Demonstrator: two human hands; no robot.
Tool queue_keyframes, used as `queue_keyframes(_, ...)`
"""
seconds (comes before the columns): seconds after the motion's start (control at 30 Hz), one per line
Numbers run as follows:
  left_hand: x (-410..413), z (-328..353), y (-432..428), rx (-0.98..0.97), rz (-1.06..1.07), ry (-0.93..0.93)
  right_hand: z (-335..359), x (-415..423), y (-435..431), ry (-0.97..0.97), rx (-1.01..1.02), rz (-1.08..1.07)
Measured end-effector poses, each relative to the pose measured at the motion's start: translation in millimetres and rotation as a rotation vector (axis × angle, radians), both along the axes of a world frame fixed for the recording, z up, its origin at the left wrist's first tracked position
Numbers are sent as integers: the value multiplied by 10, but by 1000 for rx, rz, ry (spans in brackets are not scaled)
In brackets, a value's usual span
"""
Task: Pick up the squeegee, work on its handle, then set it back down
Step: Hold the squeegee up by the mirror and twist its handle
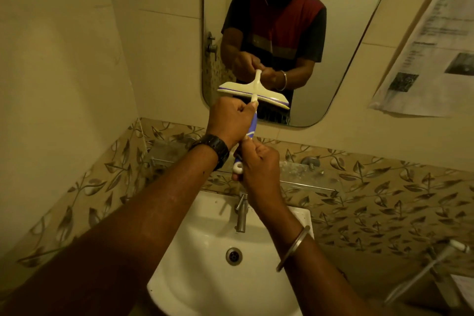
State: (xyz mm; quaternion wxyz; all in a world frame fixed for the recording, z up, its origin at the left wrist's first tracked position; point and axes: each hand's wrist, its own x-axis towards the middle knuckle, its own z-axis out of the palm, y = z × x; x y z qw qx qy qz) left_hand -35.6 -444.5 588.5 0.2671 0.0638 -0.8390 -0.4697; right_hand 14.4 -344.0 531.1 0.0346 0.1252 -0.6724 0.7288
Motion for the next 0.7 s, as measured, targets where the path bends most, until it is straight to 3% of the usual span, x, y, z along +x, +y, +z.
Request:
queue_keyframes(0.1,74,29,-44,4,-5,12,42,57,-36,21,22,4)
queue_keyframes(0.27,46,586,-175,-12,14,214,490,-82,-175,208,27,-24)
queue_keyframes(0.4,23,499,-306,-18,-3,210,387,-99,-317,190,27,-33)
queue_keyframes(0.57,93,-69,-490,25,25,50,-9,82,-439,24,45,18)
queue_keyframes(0.7,180,208,-564,24,5,154,248,114,-508,152,88,-4)
